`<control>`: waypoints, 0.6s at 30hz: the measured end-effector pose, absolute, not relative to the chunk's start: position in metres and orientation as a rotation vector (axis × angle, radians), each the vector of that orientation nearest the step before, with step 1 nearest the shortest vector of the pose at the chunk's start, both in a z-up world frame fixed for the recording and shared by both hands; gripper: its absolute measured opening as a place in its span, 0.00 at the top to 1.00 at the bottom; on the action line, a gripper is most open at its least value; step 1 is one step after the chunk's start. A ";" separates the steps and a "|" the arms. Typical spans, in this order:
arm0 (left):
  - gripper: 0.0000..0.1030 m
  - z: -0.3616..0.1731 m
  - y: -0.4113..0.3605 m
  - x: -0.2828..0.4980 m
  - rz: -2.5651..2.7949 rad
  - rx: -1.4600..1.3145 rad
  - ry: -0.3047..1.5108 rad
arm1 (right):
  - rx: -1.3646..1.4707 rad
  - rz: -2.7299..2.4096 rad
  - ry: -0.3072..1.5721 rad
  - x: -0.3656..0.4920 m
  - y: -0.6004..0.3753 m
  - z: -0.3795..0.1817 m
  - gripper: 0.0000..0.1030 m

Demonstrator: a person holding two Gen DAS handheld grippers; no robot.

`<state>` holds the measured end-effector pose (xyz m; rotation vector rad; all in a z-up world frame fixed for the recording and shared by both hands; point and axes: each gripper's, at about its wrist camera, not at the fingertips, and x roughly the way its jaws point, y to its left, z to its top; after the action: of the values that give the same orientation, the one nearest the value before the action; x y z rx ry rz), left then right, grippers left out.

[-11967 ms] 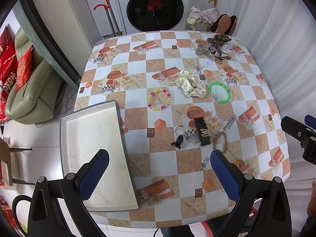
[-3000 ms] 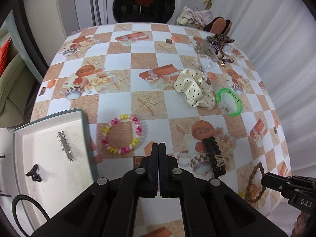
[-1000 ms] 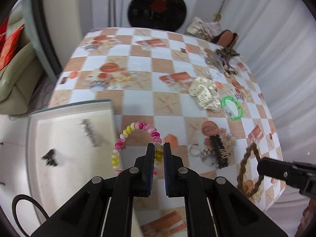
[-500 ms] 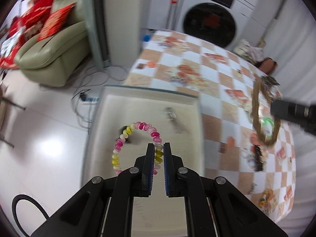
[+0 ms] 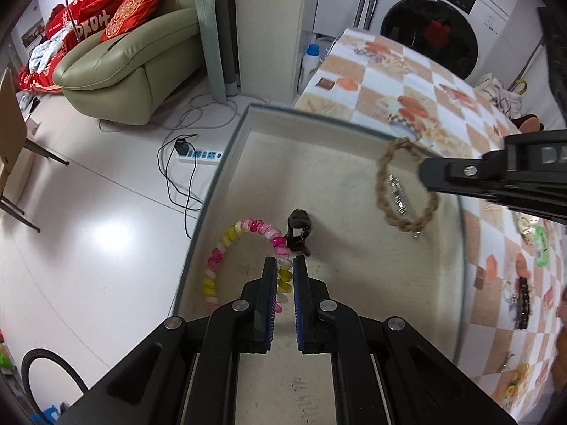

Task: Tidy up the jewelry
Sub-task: 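Carry both bracelets into the white tray and release them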

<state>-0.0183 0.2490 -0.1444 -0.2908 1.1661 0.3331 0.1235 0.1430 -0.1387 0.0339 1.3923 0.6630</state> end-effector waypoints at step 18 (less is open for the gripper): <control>0.87 -0.161 0.235 -0.011 0.352 -0.198 1.231 | 0.045 0.640 1.479 0.129 0.139 -0.185 0.70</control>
<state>-0.0107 0.2345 -0.1607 -0.1985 1.2306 0.3523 0.1288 0.1387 -0.1852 0.0447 1.4795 0.6399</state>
